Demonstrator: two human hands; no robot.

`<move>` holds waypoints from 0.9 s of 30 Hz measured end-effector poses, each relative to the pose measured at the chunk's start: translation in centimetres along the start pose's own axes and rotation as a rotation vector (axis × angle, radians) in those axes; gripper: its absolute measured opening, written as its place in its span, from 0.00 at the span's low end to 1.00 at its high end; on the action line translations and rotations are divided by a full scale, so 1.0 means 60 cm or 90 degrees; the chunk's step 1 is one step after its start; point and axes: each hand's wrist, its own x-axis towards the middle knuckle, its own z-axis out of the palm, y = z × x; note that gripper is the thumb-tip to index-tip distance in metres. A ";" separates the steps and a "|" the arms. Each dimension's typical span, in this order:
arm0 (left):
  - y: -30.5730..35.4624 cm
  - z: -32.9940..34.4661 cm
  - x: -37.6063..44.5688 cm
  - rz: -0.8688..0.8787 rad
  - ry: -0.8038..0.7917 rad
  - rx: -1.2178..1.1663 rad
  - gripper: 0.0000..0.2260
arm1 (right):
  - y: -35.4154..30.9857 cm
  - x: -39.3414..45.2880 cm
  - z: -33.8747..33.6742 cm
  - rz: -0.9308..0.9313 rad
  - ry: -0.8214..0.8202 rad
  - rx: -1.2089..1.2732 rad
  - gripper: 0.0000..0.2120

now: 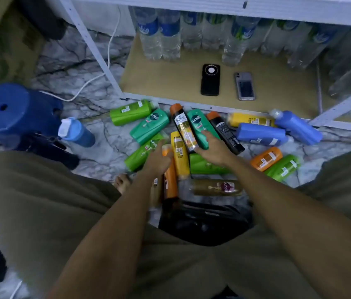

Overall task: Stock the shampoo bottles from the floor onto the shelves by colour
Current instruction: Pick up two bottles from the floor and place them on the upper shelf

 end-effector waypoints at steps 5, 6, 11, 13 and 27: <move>-0.060 0.019 0.009 -0.045 -0.008 0.005 0.26 | -0.013 0.063 0.014 -0.008 -0.039 -0.020 0.36; -0.069 0.027 0.013 -0.060 -0.018 0.004 0.26 | -0.013 0.077 0.019 -0.002 -0.045 -0.027 0.36; -0.093 0.061 0.051 -0.070 -0.029 0.010 0.30 | -0.006 0.145 0.044 0.032 -0.058 -0.052 0.37; -0.094 0.070 0.059 -0.083 -0.025 -0.006 0.30 | -0.006 0.163 0.055 0.031 -0.069 -0.070 0.38; -0.107 0.112 0.093 -0.153 0.027 -0.164 0.31 | 0.014 0.243 0.104 0.059 0.030 -0.211 0.42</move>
